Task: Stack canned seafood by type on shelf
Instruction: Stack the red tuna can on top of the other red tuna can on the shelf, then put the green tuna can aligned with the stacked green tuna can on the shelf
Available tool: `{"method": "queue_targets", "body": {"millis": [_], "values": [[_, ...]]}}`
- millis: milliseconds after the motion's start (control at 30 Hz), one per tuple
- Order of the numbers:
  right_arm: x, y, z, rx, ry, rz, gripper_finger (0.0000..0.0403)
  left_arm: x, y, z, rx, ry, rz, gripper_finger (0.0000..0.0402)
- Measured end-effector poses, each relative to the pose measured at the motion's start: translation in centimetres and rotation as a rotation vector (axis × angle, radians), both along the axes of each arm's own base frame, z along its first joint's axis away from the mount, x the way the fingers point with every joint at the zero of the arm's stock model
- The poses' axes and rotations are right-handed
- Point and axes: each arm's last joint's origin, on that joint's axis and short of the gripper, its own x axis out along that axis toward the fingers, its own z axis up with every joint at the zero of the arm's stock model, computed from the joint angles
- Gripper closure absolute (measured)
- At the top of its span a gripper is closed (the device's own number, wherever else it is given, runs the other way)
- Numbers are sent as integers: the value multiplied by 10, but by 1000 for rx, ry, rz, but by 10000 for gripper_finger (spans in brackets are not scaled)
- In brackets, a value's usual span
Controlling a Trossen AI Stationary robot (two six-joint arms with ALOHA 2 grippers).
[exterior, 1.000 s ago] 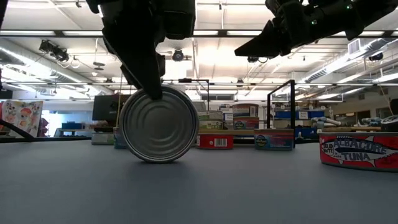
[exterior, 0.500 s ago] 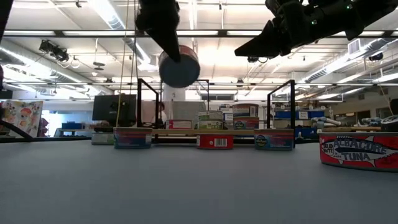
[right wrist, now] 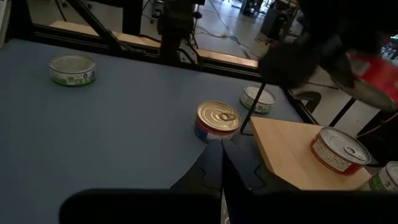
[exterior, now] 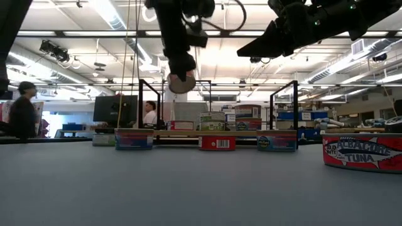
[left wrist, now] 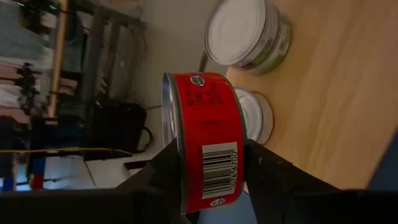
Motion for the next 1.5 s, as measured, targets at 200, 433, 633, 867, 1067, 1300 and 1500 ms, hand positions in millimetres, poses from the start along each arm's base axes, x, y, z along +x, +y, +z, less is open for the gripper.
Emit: {"method": "queue_targets", "body": {"millis": [200, 433, 633, 867, 1067, 1300, 1500], "values": [[0, -3, 1, -9, -14, -10, 392, 7, 33, -25, -30, 57, 33, 262], [0, -5, 0, -11, -2, -18, 392, 15, 53, -57, -52, 136, 54, 261], [0, -5, 0, -14, -3, -17, 393, 17, 65, -70, -79, 143, 70, 261], [0, -5, 0, -14, -2, -17, 392, 15, 77, -70, -84, 124, 77, 262], [0, -5, 0, -14, 1, -17, 392, 15, 80, -70, -94, 121, 57, 262], [0, -5, 0, -14, 1, -17, 393, 14, 80, -70, -137, 117, 40, 226], [0, -5, 0, -14, 1, -17, 392, 12, 78, -74, -185, 136, 25, 208]]}}
